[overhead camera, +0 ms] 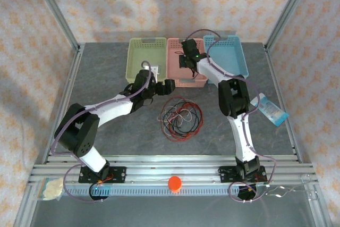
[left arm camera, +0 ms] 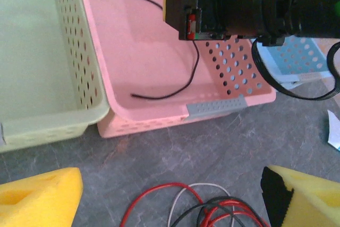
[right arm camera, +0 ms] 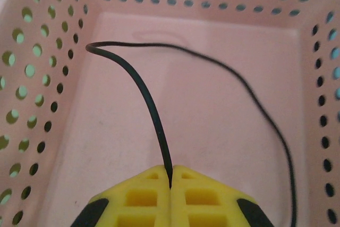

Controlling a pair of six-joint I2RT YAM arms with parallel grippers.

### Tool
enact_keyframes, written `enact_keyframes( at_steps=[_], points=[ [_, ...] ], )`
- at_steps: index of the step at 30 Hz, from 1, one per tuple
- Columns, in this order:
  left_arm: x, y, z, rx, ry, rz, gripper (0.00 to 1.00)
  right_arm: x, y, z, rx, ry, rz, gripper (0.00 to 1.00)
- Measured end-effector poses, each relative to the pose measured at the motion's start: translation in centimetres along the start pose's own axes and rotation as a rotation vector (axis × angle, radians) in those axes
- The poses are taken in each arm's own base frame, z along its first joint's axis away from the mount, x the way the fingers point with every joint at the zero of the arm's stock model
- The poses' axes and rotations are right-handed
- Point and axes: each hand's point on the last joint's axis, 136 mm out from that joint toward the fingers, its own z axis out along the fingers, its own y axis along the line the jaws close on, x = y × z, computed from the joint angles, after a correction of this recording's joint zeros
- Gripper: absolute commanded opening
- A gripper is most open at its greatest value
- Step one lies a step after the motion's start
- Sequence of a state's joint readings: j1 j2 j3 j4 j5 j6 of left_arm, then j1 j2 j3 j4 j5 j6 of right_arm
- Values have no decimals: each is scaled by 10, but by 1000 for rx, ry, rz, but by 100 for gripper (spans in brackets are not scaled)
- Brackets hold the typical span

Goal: Untangle the cables

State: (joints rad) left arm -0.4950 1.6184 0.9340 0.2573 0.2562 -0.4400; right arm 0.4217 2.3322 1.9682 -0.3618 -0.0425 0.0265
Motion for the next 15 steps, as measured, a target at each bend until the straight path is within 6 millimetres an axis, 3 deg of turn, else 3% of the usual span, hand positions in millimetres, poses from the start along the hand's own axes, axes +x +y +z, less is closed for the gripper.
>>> enact_keyframes(
  at_steps=[9,13,15],
  points=[
    [19,9,0,-23,28,-22,89,34,6,7,-56,86,7,41],
    [20,12,-7,-36,19,-23,89,36,7,-11,-79,95,17,62],
    [15,10,-12,-35,5,-21,89,29,9,-26,-95,78,17,68]
  ],
)
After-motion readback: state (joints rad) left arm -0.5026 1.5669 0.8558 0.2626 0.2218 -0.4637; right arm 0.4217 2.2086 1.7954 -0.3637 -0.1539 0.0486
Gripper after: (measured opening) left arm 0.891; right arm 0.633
